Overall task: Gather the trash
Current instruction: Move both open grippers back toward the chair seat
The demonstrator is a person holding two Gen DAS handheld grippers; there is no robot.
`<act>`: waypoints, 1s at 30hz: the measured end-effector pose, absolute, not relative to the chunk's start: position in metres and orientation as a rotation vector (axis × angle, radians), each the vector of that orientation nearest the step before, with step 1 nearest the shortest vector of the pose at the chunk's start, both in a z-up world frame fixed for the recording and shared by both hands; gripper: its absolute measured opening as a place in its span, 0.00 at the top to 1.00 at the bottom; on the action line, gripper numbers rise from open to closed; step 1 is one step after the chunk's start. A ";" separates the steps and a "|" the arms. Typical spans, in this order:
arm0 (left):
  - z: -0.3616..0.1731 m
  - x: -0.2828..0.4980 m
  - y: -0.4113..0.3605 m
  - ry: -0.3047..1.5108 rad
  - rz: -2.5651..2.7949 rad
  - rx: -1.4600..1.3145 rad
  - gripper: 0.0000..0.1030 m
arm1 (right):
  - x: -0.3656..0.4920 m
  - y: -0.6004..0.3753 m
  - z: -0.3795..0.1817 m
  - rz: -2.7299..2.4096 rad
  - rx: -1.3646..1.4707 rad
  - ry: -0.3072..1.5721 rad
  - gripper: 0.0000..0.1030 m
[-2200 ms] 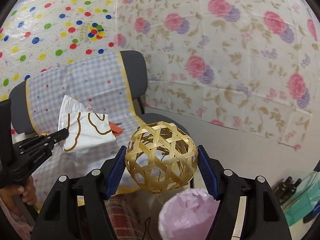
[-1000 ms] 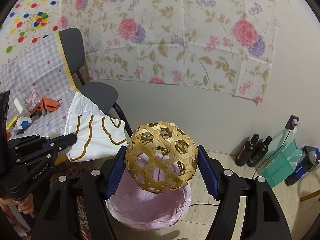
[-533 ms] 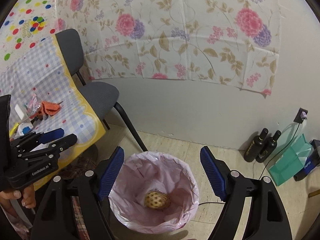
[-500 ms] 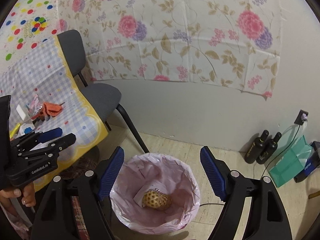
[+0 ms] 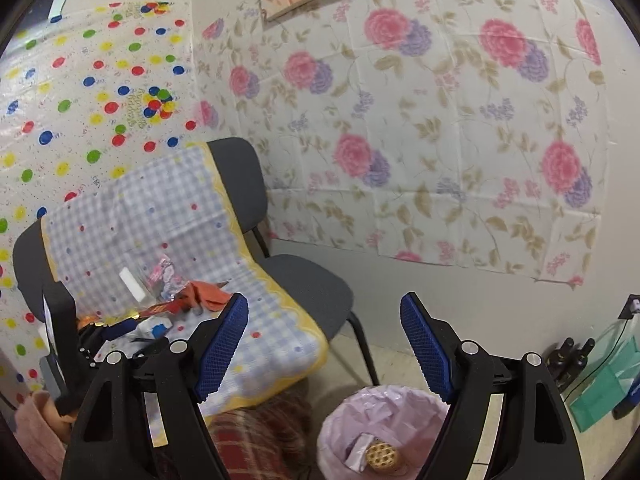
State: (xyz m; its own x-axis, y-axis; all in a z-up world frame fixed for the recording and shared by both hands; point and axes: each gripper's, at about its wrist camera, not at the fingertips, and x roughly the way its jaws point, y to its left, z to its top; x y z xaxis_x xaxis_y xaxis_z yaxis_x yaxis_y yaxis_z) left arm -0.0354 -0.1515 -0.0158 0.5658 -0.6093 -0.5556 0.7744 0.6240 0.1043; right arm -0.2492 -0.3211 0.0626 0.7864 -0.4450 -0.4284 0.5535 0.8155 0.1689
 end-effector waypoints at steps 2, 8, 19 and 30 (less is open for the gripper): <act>-0.018 -0.024 -0.138 0.521 -0.803 0.358 0.27 | -0.238 -0.312 0.062 -0.526 0.277 0.418 0.24; -0.028 0.016 -0.079 0.596 -0.671 0.272 0.25 | -0.187 -0.279 0.054 -0.426 0.186 0.525 0.24; -0.041 0.053 0.007 0.669 -0.342 0.154 0.16 | -0.072 -0.241 0.018 -0.173 0.114 0.578 0.23; -0.034 0.056 0.005 0.659 -0.349 0.183 0.16 | -0.081 -0.238 0.012 -0.028 0.318 0.578 0.24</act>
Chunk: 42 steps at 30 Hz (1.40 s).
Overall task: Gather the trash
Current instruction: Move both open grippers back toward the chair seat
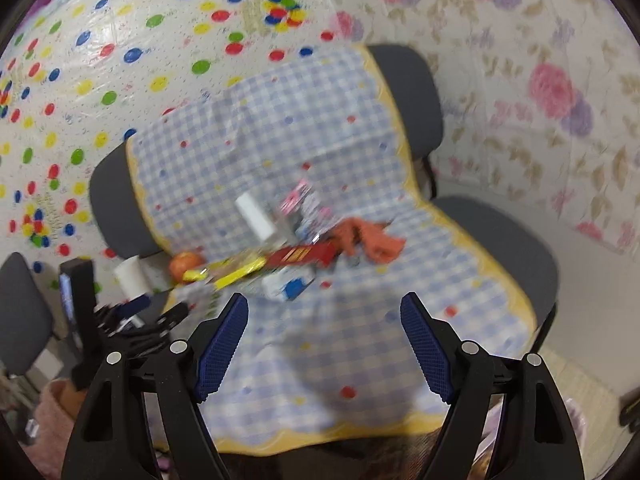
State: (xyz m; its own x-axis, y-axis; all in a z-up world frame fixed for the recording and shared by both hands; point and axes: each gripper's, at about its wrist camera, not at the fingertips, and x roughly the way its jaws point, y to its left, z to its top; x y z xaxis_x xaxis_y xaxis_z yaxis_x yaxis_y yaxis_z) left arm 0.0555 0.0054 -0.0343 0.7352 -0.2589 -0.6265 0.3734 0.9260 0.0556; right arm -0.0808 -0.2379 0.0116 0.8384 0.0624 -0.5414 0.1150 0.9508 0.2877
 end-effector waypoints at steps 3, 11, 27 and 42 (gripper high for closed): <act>-0.035 0.059 0.003 0.657 -0.382 0.200 0.16 | -0.094 -0.226 0.018 -0.039 0.216 0.603 0.24; -0.022 0.068 -0.021 0.625 -0.506 0.250 0.16 | -0.178 -0.234 0.059 -0.222 0.044 0.791 0.25; 0.014 0.019 -0.128 0.506 -0.820 0.278 0.16 | -0.389 -0.184 0.162 -0.975 -0.125 1.351 0.23; -0.028 0.036 -0.022 0.552 -0.441 0.217 0.16 | -0.132 -0.135 0.041 0.051 0.115 0.671 0.19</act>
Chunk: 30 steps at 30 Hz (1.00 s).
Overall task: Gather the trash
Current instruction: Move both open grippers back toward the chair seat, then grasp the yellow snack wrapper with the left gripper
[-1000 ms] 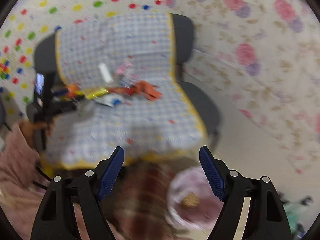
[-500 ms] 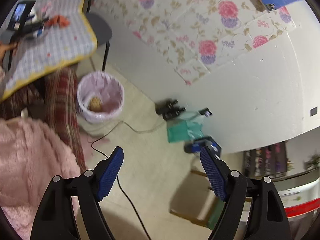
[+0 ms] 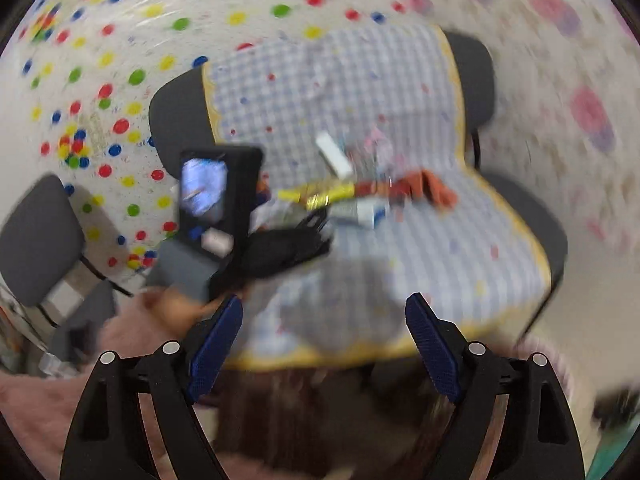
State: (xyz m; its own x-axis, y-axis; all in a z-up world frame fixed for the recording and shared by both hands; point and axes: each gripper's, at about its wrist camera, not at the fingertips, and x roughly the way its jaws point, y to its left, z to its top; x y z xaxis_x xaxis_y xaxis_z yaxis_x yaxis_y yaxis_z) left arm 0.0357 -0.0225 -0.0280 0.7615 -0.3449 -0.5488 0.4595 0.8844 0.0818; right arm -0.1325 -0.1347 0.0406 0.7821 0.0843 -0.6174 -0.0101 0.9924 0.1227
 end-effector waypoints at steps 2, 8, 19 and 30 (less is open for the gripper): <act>-0.032 0.045 -0.008 0.573 -0.374 0.200 0.16 | -0.113 -0.144 0.033 0.003 0.052 0.559 0.19; -0.040 0.068 0.016 0.613 -0.173 0.167 0.14 | -0.054 -0.197 0.007 -0.053 0.052 0.379 0.17; -0.036 0.092 -0.016 0.702 -0.175 0.143 0.14 | 0.021 -0.235 -0.028 -0.009 0.114 0.496 0.37; -0.032 0.151 -0.056 0.808 -0.299 0.051 0.11 | 0.054 -0.241 -0.035 -0.089 0.144 0.568 0.35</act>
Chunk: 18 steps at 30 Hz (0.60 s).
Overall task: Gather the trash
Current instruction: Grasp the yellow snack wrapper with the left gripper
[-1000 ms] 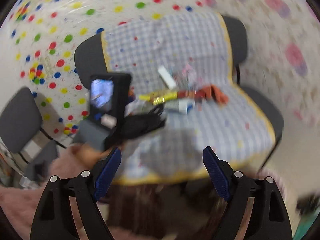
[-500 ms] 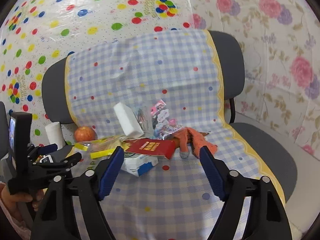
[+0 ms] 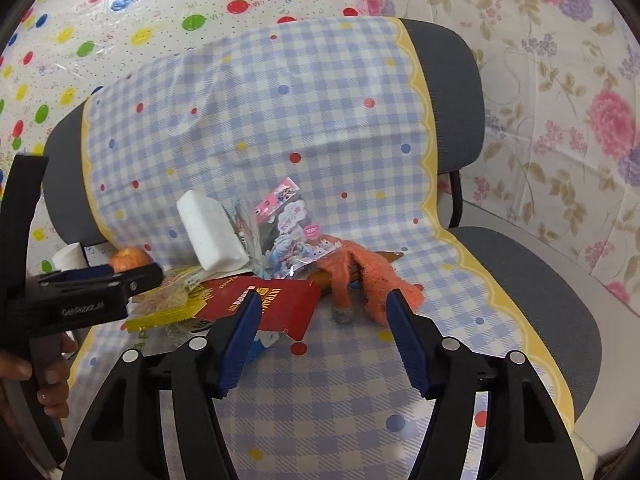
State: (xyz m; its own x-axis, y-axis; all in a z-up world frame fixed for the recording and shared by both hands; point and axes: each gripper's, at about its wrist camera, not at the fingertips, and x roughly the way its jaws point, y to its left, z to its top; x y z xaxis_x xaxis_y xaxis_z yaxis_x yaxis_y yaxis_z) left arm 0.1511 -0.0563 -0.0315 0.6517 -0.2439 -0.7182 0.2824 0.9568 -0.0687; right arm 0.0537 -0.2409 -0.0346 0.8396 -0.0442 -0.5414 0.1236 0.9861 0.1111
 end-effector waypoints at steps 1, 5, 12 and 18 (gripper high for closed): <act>-0.033 0.156 -0.064 0.813 -0.316 0.066 0.09 | 0.053 -0.241 -0.034 -0.105 0.140 0.568 0.34; -0.047 0.168 -0.086 0.863 -0.318 0.155 0.09 | 0.049 -0.241 -0.034 -0.148 0.131 0.569 0.30; -0.068 0.169 -0.069 0.907 -0.258 0.141 0.31 | 0.050 -0.235 -0.034 -0.129 0.082 0.588 0.30; -0.066 0.167 -0.051 0.897 -0.274 0.159 0.83 | 0.042 -0.234 -0.031 -0.102 0.112 0.580 0.30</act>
